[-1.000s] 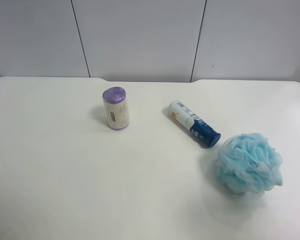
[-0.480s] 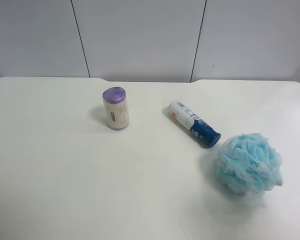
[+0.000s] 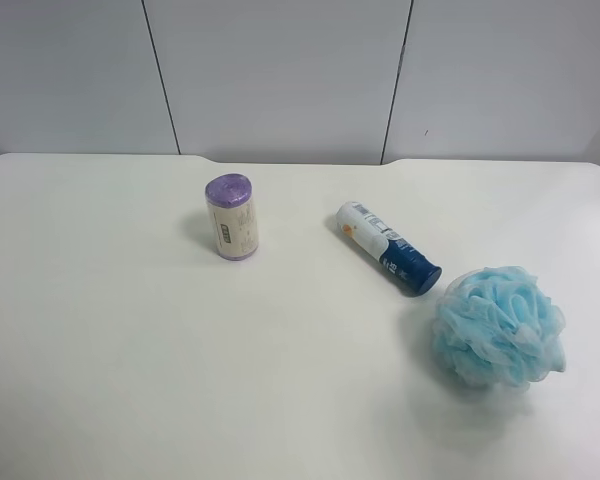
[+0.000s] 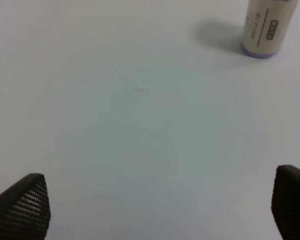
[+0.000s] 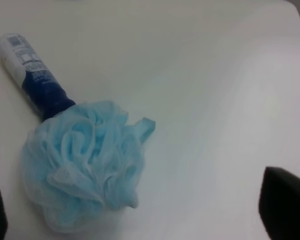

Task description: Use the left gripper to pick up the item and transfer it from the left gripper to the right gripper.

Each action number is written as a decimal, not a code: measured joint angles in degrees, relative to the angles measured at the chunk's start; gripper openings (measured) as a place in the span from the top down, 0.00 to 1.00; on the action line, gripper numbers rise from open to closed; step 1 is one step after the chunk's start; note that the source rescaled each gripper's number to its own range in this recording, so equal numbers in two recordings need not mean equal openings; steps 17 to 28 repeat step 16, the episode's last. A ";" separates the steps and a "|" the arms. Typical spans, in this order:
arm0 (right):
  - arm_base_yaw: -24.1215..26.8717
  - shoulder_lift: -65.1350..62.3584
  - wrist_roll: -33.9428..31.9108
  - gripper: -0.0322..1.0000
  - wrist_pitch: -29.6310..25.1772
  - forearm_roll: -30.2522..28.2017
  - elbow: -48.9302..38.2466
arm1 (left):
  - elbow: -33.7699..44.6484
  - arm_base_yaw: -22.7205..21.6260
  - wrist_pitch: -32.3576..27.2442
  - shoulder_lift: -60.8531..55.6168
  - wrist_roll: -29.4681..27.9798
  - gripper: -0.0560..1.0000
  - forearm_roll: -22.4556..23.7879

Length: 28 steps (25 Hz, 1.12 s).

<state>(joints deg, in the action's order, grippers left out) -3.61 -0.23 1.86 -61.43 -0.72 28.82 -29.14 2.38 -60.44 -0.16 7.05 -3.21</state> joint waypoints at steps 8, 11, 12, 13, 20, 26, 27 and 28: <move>0.00 0.00 0.00 0.00 0.00 0.00 0.00 | 0.00 0.00 0.00 0.00 0.00 0.12 0.00; 0.00 0.00 0.00 0.00 0.00 0.00 0.00 | 0.00 0.00 0.00 0.00 0.00 0.12 0.00; 0.00 0.00 0.00 0.00 0.00 0.00 0.00 | 0.00 0.00 0.00 0.00 0.00 0.12 0.00; 0.00 0.00 0.00 0.00 0.00 0.00 0.00 | 0.00 0.00 0.00 0.00 0.00 0.12 0.00; 0.00 0.00 0.00 0.00 0.00 0.00 0.00 | 0.00 0.00 0.00 0.00 0.00 0.12 0.00; 0.00 0.00 0.00 0.00 0.00 0.00 0.00 | 0.00 0.00 0.00 0.00 0.00 0.12 0.00; 0.00 0.00 0.00 0.00 0.00 0.00 0.00 | 0.00 0.00 0.00 0.00 0.00 0.12 0.00; 0.00 0.00 0.00 0.00 0.00 0.00 0.00 | 0.00 0.00 0.00 0.00 0.00 0.12 0.00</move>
